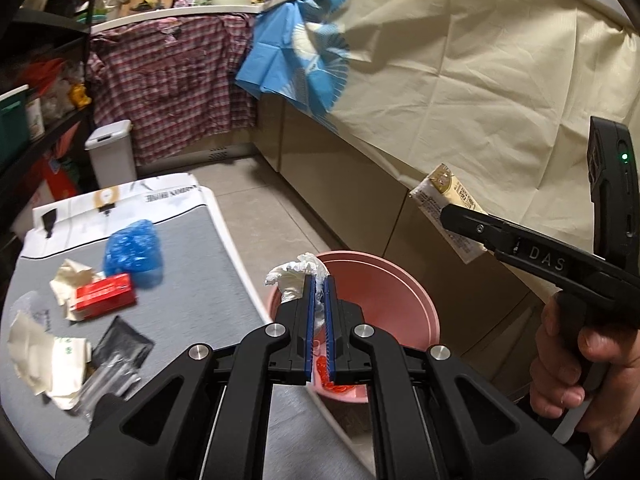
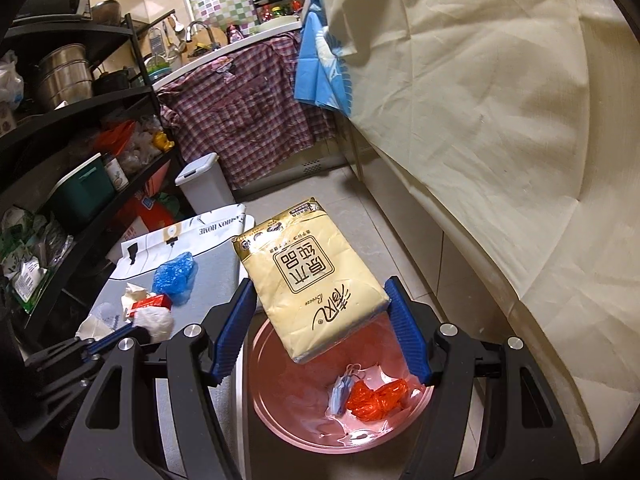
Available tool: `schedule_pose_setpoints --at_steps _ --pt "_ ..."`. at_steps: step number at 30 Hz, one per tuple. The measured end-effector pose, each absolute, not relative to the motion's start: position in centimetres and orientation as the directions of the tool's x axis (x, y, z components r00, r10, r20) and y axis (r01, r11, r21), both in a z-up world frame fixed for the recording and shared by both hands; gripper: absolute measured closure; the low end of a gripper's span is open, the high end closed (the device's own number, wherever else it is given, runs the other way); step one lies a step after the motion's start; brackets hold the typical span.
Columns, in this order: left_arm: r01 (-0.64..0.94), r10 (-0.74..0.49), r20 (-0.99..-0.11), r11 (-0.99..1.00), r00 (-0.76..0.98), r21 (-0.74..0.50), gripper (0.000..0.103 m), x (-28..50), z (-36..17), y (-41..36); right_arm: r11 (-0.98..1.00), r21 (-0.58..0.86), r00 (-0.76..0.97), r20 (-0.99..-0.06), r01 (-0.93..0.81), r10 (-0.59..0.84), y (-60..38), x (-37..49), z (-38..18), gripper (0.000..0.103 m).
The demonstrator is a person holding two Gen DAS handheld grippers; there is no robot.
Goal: Collect trash
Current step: 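Lift and carry the tissue and the packet over the pink bucket, then open the left tool over the bucket while the right tool drops the packet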
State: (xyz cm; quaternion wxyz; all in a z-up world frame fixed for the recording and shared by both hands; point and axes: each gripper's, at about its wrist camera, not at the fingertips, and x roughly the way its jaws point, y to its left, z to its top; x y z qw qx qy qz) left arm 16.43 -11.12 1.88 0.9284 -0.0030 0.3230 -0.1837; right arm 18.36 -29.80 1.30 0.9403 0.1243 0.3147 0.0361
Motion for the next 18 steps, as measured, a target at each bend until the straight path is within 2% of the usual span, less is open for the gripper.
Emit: schedule_pose_setpoints --at_steps 18 --pt "0.370 -0.364 -0.639 0.919 0.678 -0.132 0.098 21.1 -0.4 -14.1 0.966 0.251 0.773 -0.626 0.068 0.108 -30.7 19.9 0.0 0.037"
